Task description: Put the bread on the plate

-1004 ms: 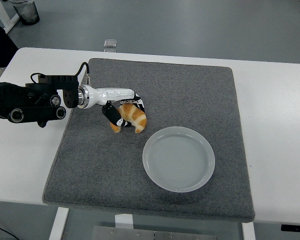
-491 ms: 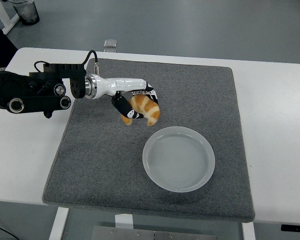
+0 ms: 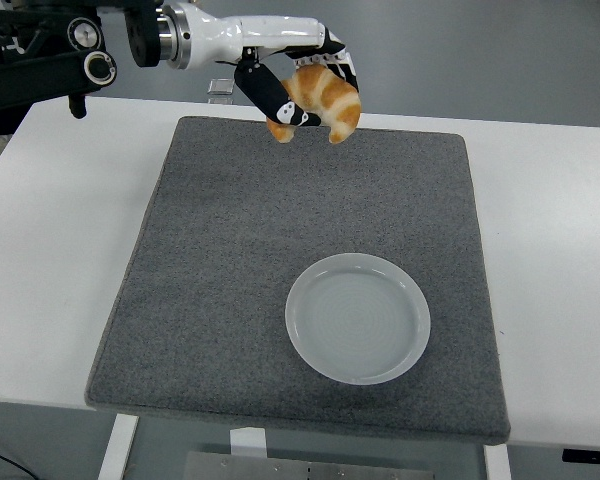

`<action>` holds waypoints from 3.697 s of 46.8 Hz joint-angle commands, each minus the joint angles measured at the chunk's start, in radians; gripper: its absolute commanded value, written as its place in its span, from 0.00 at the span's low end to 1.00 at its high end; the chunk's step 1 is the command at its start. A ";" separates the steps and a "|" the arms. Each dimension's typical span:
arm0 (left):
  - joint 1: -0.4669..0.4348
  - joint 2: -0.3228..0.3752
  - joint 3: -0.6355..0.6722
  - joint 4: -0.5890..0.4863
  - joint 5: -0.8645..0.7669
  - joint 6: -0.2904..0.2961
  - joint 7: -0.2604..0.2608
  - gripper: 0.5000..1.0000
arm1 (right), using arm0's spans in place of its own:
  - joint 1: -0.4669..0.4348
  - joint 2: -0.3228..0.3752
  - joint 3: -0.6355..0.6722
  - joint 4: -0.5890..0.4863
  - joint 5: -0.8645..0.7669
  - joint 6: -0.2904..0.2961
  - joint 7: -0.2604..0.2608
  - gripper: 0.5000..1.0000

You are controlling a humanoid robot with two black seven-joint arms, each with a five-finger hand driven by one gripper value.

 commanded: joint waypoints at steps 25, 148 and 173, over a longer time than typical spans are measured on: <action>0.018 -0.166 -0.015 -0.055 0.173 0.005 -0.057 0.00 | 0.000 0.000 0.000 0.000 0.000 0.000 0.000 0.90; 0.360 -0.285 -0.280 0.043 0.000 -0.082 -0.061 0.99 | 0.000 0.000 0.000 0.000 0.000 0.000 0.000 0.90; 0.389 -0.255 -0.468 0.463 -0.844 -0.030 -0.052 1.00 | 0.000 0.000 0.000 0.000 0.000 0.000 0.000 0.90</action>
